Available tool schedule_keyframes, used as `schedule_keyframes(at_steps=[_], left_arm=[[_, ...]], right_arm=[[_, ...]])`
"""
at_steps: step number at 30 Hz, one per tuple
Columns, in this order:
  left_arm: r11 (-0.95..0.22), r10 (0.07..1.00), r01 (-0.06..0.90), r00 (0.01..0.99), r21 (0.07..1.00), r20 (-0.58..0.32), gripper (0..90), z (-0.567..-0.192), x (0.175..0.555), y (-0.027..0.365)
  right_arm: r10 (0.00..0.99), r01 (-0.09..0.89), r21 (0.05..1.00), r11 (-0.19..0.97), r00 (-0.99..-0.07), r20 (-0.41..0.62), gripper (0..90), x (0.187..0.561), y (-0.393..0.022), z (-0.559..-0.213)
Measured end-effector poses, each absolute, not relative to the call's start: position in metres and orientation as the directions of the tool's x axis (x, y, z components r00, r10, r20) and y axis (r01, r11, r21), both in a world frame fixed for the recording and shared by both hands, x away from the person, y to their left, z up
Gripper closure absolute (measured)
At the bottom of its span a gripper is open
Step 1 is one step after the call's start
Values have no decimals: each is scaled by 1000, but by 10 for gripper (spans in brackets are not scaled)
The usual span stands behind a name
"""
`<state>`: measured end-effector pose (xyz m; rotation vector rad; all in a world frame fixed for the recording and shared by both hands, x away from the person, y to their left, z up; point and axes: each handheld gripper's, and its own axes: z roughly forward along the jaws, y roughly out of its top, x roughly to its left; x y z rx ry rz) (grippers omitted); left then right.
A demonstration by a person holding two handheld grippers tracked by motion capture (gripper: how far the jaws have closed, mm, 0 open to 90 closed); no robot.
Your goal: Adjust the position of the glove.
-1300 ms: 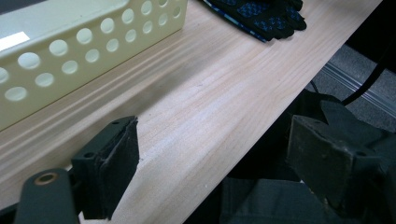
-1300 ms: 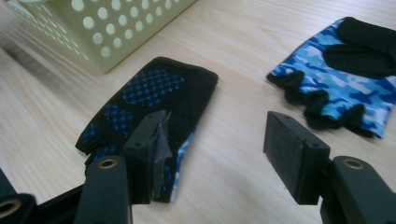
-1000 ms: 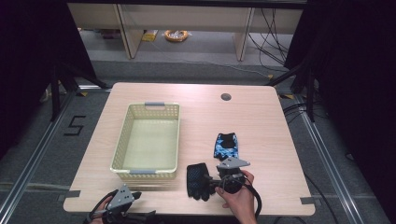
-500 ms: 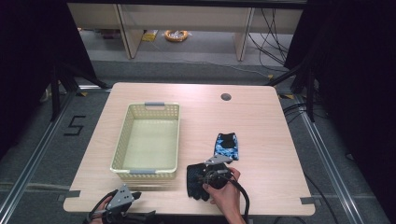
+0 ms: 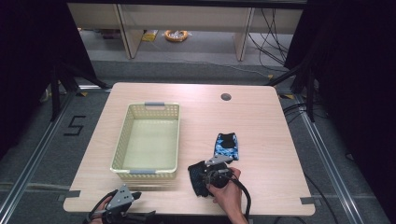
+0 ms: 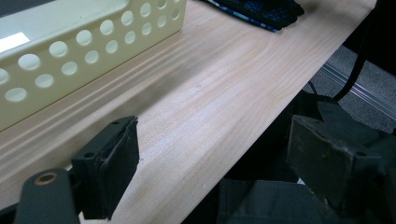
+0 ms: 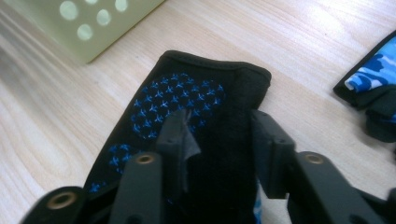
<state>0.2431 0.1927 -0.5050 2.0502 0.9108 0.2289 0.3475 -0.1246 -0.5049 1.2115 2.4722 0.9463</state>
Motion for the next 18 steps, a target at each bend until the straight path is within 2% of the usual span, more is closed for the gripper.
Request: schedule_keyframes(at_steps=[1,2,3,10,11,14,15,18], left_arm=[[-371,678,523,717,767,-160,163,-505,243,193],[-370,678,523,717,768,-161,163,-505,243,193],[-365,678,519,717,773,-161,163,-505,243,193],[-358,680,525,713,772,-170,163,-505,243,193],[-344,686,542,703,767,-189,163,-505,242,192],[-369,674,525,719,767,-169,163,-504,243,193],[-363,679,523,715,771,-166,163,-504,244,192],[-347,684,525,709,777,-174,163,-505,244,190]], right_arm=[[753,595,647,478,-657,48,747,349,-127,-504],[753,595,647,478,-657,48,747,349,-127,-504],[742,588,661,466,-667,70,830,349,-130,-502],[666,495,707,505,-745,46,855,350,-139,-485],[617,450,722,526,-786,40,856,350,-142,-476],[592,431,724,538,-805,40,856,347,-144,-468],[547,391,733,556,-837,31,857,345,-148,-460],[503,372,729,574,-863,44,857,343,-153,-453]])
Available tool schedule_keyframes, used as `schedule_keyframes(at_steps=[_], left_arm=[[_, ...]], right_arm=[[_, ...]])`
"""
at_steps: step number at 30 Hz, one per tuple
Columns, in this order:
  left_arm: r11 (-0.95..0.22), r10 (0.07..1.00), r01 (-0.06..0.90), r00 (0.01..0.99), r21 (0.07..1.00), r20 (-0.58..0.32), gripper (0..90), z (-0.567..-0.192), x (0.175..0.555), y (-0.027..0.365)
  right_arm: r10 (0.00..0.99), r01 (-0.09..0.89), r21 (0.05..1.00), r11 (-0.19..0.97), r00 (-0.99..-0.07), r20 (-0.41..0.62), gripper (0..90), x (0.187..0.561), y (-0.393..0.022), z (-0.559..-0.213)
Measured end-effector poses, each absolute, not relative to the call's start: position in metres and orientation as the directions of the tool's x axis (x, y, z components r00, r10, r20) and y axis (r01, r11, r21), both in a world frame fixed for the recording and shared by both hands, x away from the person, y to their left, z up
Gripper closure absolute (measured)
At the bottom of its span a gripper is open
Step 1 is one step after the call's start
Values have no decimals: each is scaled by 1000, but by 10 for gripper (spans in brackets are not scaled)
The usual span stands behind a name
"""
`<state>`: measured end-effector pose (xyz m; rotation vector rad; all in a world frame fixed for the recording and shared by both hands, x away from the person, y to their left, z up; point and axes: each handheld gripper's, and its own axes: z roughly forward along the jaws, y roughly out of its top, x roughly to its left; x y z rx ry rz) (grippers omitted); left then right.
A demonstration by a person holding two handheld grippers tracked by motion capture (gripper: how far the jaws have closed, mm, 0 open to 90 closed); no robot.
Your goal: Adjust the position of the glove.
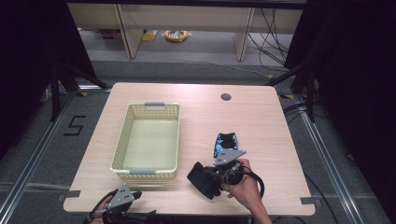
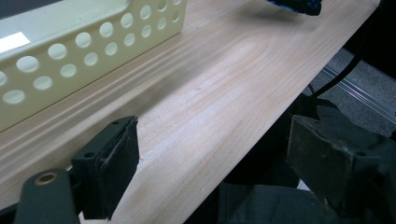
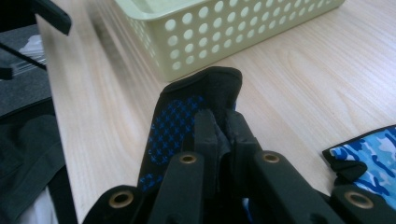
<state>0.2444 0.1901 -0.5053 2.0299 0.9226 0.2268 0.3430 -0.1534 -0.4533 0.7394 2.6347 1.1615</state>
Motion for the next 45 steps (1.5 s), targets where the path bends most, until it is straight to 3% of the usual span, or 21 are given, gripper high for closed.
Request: schedule_keyframes(at_steps=[7,8,14,22,25,31,35,37,45], left_arm=[[-349,682,532,709,771,-181,165,-506,244,182],[-399,657,514,738,759,-155,165,-504,246,185],[-390,670,513,728,765,-146,165,-506,246,181],[-376,666,523,727,765,-170,165,-506,245,181],[-389,666,536,726,749,-173,165,-505,245,183],[-376,675,528,719,761,-166,165,-506,244,183],[-391,665,533,727,751,-169,165,-504,244,184],[-366,667,519,725,772,-170,165,-505,244,182],[-385,659,517,734,764,-165,165,-504,244,182]], right_arm=[[376,299,722,624,-925,58,855,350,-158,-456],[366,298,713,634,-928,62,855,351,-158,-457],[324,297,687,663,-942,94,851,363,-154,-470],[264,239,637,732,-963,57,838,377,-144,-486],[246,220,595,773,-968,38,776,382,-140,-494],[350,296,621,725,-936,38,530,381,-147,-486],[400,315,659,683,-916,24,514,382,-158,-476],[503,362,655,663,-864,-32,519,387,-175,-466],[595,396,659,639,-798,-98,528,405,-208,-467]])
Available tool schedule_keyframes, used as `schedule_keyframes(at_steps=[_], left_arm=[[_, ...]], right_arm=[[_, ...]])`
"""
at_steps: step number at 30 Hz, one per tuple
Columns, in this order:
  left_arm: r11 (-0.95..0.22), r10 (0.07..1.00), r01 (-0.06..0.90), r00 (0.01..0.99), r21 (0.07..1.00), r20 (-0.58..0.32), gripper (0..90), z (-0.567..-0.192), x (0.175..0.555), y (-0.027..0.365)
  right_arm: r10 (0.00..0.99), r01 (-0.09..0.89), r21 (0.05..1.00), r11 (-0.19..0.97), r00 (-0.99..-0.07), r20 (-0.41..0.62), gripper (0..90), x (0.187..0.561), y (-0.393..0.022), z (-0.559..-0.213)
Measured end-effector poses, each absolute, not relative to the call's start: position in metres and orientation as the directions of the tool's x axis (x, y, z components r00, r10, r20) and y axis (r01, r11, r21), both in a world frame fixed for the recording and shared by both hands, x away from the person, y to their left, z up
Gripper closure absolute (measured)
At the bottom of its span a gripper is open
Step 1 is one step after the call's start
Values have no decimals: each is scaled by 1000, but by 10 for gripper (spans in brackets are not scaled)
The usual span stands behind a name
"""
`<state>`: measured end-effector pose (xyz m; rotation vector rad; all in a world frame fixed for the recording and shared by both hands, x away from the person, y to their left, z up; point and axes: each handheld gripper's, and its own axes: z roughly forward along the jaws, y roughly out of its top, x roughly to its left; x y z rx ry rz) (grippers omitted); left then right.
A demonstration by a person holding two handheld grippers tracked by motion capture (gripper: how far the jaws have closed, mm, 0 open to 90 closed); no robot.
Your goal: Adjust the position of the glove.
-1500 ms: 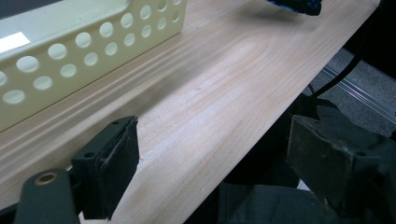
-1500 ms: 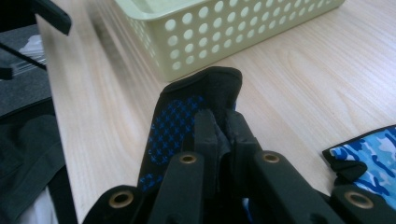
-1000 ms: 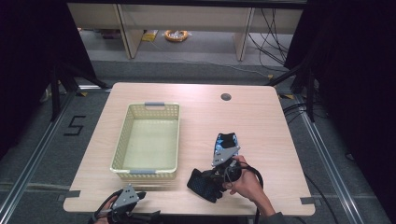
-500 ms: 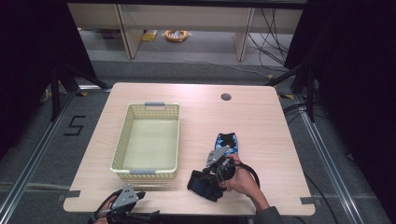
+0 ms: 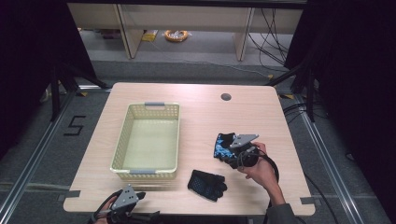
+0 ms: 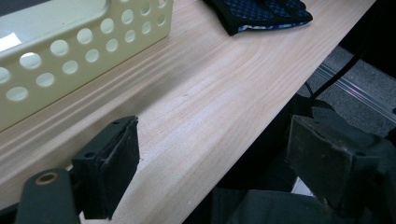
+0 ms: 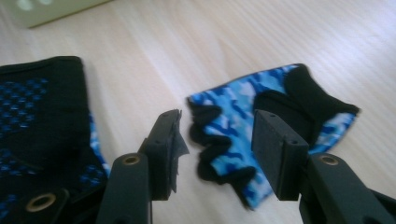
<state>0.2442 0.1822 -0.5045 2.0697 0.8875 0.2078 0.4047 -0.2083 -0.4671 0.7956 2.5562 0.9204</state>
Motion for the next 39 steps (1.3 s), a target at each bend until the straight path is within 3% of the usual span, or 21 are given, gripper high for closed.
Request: schedule_keyframes(at_steps=[19,29,33,39], left_arm=[[-368,665,518,727,772,-171,165,-505,244,181],[-365,666,520,725,773,-173,165,-505,244,182],[-366,665,517,727,773,-171,165,-505,244,181],[-378,675,522,720,764,-158,165,-505,244,183]], right_arm=[[625,434,624,650,-773,-113,557,439,-212,-485],[648,479,620,622,-759,-63,548,448,-200,-488],[775,628,626,462,-630,60,542,451,-195,-488],[837,713,602,361,-532,127,535,451,-182,-491]])
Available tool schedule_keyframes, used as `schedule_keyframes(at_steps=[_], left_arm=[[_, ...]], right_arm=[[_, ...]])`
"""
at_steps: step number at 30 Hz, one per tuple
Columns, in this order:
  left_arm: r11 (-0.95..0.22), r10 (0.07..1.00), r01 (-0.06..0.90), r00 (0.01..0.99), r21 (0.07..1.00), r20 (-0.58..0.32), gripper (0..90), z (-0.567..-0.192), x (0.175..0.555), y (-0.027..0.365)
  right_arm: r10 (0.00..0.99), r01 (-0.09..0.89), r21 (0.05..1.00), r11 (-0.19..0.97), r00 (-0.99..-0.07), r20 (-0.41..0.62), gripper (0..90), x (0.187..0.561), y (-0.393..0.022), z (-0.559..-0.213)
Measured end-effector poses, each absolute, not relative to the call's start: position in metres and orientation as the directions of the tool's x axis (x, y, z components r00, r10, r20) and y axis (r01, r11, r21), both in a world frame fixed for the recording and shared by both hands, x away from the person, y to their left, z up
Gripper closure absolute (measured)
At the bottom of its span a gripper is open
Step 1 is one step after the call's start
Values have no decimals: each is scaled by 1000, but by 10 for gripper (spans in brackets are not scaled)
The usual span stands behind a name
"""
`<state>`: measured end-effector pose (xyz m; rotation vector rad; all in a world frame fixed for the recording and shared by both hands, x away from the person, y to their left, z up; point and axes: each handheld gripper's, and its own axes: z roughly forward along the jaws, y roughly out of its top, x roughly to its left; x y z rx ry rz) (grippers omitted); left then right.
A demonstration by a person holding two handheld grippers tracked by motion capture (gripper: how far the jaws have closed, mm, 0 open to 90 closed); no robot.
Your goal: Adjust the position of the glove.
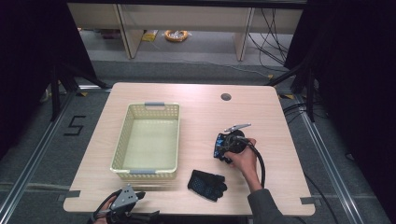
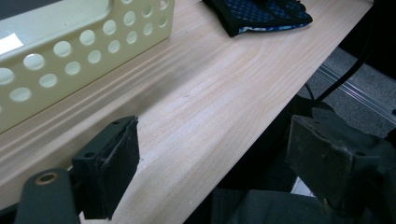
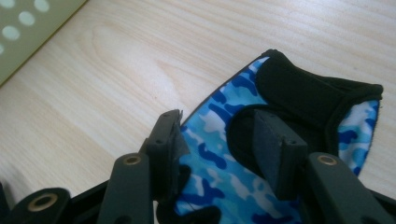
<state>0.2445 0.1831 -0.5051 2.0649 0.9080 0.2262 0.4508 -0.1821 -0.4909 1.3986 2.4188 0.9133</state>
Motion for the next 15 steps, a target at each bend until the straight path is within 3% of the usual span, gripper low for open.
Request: schedule_keyframes(at_steps=[6,9,15], left_arm=[[-399,663,515,733,759,-150,165,-503,245,185],[-387,670,521,726,761,-156,165,-504,244,184],[-370,663,509,731,777,-162,165,-503,243,183]], right_arm=[[874,728,604,323,-474,104,525,451,-168,-492],[874,720,595,358,-482,57,514,452,-158,-496],[877,703,594,392,-480,-11,598,448,-153,-498]])
